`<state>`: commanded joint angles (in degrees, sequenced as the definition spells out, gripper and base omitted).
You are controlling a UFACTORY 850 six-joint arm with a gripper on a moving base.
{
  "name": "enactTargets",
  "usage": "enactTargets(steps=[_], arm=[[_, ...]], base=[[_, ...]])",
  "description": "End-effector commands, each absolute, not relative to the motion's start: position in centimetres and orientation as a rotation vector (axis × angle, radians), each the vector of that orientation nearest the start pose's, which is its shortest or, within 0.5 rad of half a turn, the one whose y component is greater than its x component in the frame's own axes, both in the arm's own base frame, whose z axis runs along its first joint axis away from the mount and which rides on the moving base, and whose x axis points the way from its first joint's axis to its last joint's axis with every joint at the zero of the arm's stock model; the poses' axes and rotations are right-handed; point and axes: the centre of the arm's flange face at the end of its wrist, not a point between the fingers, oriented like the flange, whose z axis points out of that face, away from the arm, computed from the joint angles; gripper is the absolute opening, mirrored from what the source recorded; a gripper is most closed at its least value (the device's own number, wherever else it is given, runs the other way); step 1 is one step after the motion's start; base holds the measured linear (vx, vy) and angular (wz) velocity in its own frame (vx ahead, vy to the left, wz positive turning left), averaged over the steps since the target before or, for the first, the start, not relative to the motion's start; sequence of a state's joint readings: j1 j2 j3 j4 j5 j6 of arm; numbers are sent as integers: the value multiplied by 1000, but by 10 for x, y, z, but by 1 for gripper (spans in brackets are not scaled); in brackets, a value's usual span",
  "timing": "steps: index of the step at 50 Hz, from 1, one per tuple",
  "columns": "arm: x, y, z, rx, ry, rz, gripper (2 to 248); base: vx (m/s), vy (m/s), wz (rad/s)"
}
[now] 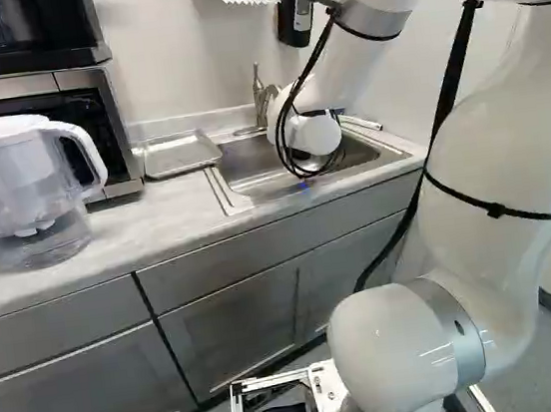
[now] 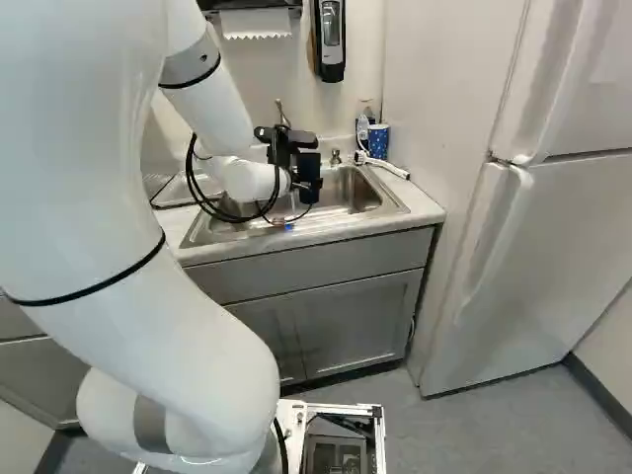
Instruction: Rinse the cup and place it in the tray
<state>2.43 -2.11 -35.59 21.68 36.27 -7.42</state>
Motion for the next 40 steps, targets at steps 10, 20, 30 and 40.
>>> enactTargets(steps=[10, 20, 30, 40], arm=[[452, 12, 449, -2605, 339, -1803, 122], [446, 24, 450, -2589, 297, -1809, 122], [441, 35, 450, -2579, 262, -1803, 122], [441, 38, 450, -2577, 253, -1801, 122]], base=[[0, 0, 0], [0, 0, 0], [0, 0, 0], [0, 0, 0]])
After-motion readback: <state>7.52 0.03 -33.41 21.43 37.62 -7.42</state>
